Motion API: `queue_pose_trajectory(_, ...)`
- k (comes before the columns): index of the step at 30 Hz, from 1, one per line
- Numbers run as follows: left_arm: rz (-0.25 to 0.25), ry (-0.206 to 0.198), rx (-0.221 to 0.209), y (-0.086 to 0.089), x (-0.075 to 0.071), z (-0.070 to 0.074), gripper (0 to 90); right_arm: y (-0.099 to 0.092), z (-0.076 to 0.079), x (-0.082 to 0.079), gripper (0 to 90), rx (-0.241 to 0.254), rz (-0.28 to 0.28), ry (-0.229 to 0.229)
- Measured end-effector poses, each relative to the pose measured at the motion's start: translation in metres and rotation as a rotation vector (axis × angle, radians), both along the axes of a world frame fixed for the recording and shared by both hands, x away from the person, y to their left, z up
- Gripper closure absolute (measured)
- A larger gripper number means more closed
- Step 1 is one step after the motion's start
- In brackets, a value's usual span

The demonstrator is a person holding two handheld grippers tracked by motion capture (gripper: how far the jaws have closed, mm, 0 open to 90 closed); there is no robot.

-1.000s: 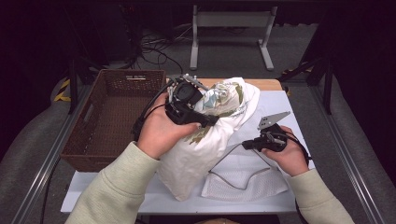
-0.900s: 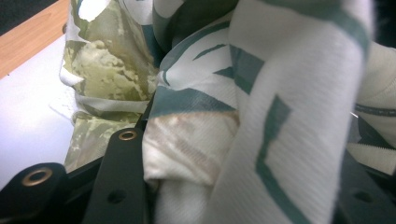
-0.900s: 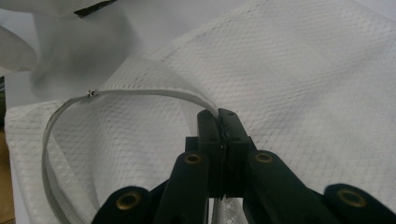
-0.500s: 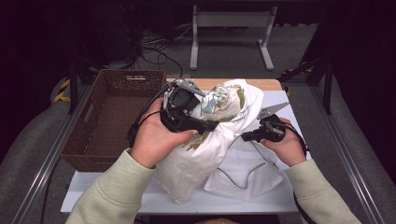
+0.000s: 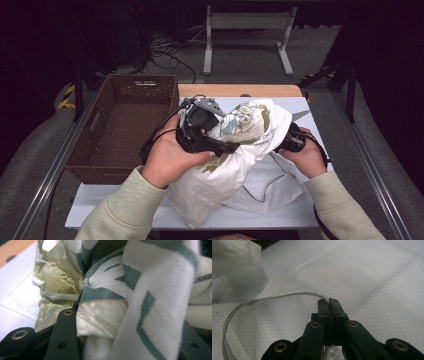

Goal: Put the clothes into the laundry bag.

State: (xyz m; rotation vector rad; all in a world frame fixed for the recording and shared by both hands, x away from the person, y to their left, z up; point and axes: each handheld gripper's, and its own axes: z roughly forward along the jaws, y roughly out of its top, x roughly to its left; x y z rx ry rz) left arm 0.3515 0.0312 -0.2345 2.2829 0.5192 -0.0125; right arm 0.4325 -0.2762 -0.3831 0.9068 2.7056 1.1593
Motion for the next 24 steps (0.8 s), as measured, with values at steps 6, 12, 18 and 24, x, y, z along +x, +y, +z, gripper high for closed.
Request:
queue_pose_trajectory(6,-0.041,0.029,0.049,0.0,0.002,-0.016,55.3,0.0,-0.001,0.001,89.4,0.003,-0.006,0.003)
queue_pose_trajectory(12,-0.086,0.058,0.09,-0.003,-0.004,-0.029,55.3,0.002,0.0,0.002,89.4,0.0,-0.006,0.002)
queue_pose_trajectory(18,-0.12,0.083,0.151,-0.008,-0.005,-0.038,55.3,0.0,0.001,0.003,89.4,0.005,-0.015,0.009)
queue_pose_trajectory(24,-0.13,0.098,0.203,-0.017,-0.002,-0.049,55.3,-0.001,0.001,0.003,89.4,0.005,-0.016,0.009)
